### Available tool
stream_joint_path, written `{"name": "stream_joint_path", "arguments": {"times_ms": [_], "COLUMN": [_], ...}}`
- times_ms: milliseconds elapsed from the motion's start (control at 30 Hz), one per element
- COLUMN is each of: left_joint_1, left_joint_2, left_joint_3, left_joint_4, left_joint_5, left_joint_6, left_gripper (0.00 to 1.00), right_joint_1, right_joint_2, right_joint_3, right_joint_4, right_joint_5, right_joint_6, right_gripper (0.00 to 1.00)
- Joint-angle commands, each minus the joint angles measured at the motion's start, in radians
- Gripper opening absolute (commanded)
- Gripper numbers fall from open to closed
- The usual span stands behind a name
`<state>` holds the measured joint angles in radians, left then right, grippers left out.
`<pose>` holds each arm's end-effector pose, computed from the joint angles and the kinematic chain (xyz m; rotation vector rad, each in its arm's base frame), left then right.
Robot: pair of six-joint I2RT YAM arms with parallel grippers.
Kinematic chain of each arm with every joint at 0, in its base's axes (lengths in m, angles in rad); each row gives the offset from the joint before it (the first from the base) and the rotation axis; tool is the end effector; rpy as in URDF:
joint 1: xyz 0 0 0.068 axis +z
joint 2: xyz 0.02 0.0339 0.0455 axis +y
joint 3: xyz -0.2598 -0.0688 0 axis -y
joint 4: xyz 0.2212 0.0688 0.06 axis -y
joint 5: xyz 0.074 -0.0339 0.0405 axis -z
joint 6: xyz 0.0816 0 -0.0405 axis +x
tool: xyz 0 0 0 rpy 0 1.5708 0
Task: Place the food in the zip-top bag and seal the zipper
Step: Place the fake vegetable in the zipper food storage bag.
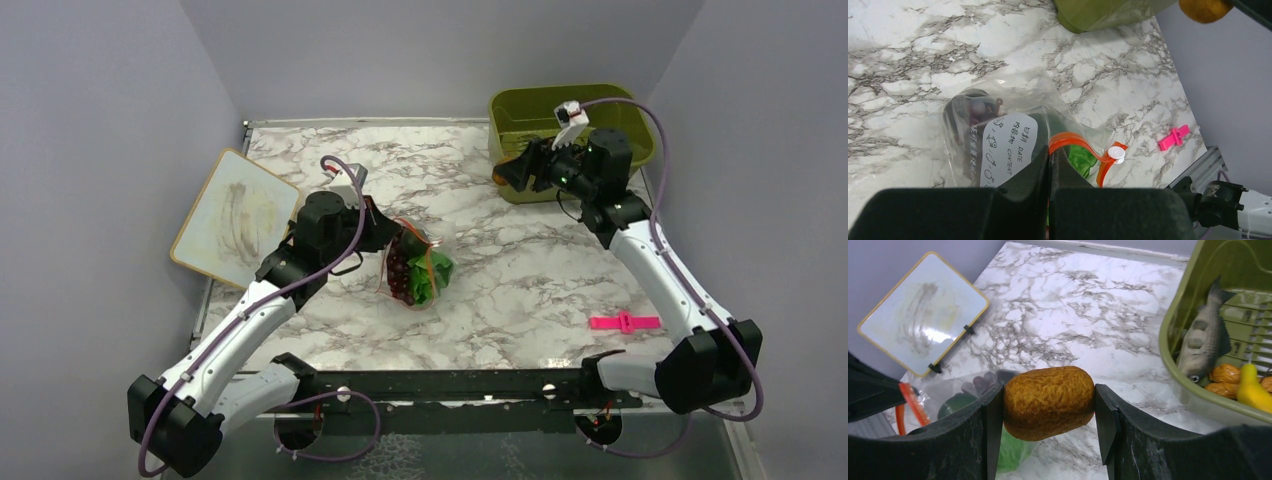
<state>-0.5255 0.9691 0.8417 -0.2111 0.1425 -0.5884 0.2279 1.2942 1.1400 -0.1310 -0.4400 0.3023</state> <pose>0.2070 -0.1334 0.3077 0.0382 2.0072 -0.8720 0.3026 0.1059 0.3471 -0.2439 1.8841 0.7720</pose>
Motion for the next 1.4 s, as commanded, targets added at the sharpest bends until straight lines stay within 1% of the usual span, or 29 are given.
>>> {"name": "stream_joint_path", "arguments": {"times_ms": [0, 200, 333, 467, 633, 767, 1033, 1167, 1267, 1367], "left_joint_1": [0.000, 0.001, 0.001, 0.001, 0.001, 0.001, 0.001, 0.001, 0.001, 0.001], "left_joint_2": [0.004, 0.033, 0.047, 0.055, 0.059, 0.064, 0.076, 0.076, 0.076, 0.082], "left_joint_3": [0.024, 0.051, 0.068, 0.070, 0.065, 0.066, 0.095, 0.102, 0.107, 0.115], "left_joint_4": [0.029, 0.016, 0.000, -0.011, -0.011, -0.013, -0.037, -0.037, -0.038, -0.047], "left_joint_5": [0.029, 0.025, 0.004, -0.003, 0.001, 0.007, 0.038, 0.044, 0.053, 0.073], "left_joint_6": [-0.055, -0.083, -0.079, -0.079, -0.092, -0.093, -0.092, -0.097, -0.101, -0.092], "left_gripper": [0.00, 0.00, 0.00, 0.00, 0.00, 0.00, 0.00, 0.00, 0.00, 0.00], "right_joint_1": [0.039, 0.182, 0.295, 0.382, 0.516, 0.589, 0.685, 0.704, 0.713, 0.715], "right_joint_2": [-0.086, -0.168, -0.184, -0.206, -0.198, -0.171, -0.066, 0.008, 0.051, 0.056], "right_joint_3": [-0.067, -0.166, -0.187, -0.210, -0.218, -0.218, -0.181, -0.148, -0.114, -0.106], "right_joint_4": [-0.006, 0.054, 0.066, 0.105, 0.135, 0.158, 0.130, 0.093, 0.038, -0.002], "right_joint_5": [-0.077, -0.079, -0.060, -0.056, -0.031, 0.011, 0.092, 0.120, 0.192, 0.259], "right_joint_6": [-0.016, -0.015, -0.002, 0.028, 0.058, 0.058, -0.010, -0.043, -0.066, -0.089], "right_gripper": [0.34, 0.33, 0.33, 0.33, 0.33, 0.33, 0.34, 0.36, 0.36, 0.37]}}
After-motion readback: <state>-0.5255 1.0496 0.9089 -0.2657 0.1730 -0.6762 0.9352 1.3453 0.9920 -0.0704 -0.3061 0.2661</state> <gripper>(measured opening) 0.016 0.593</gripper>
